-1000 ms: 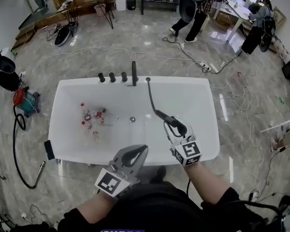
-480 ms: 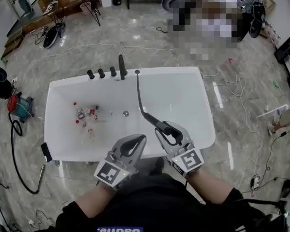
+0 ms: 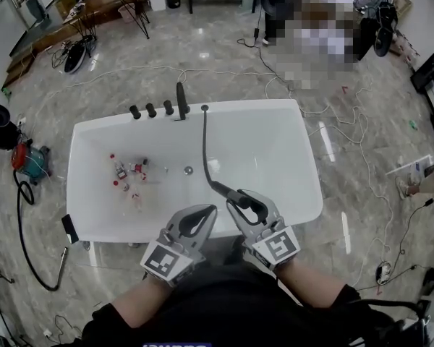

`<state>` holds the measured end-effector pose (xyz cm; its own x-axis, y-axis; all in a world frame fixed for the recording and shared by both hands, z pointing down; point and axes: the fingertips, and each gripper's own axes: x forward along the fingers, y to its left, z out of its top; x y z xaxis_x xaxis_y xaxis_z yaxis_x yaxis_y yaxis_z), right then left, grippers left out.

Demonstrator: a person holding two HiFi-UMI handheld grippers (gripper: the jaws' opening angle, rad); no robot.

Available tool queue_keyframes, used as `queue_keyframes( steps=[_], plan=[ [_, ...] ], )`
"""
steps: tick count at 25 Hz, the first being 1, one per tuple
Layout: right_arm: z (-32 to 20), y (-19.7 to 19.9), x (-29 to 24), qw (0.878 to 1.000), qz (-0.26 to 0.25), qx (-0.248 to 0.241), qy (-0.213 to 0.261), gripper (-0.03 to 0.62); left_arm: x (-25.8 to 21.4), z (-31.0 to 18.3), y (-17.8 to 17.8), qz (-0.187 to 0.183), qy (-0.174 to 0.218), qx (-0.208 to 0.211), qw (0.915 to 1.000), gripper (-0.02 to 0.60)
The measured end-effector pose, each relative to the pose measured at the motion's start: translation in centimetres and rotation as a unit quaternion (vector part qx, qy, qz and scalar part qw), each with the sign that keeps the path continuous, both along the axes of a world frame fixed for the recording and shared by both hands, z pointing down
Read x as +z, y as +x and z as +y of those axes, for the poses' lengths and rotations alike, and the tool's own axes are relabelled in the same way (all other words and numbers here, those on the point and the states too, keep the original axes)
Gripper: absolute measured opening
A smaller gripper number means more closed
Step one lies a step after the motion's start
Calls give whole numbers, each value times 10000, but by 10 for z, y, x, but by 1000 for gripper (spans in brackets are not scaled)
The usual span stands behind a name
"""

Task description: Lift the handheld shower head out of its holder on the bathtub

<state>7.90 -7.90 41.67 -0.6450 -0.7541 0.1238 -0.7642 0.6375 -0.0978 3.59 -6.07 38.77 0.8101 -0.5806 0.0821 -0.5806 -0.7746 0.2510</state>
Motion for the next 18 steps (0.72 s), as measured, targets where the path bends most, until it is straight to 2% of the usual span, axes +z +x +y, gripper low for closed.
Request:
queue_keyframes(
  steps=[18],
  plan=[
    [-8, -4, 6, 9999, -37, 54, -158, 132, 3, -1, -4, 55, -23, -127, 9999, 0]
  ],
)
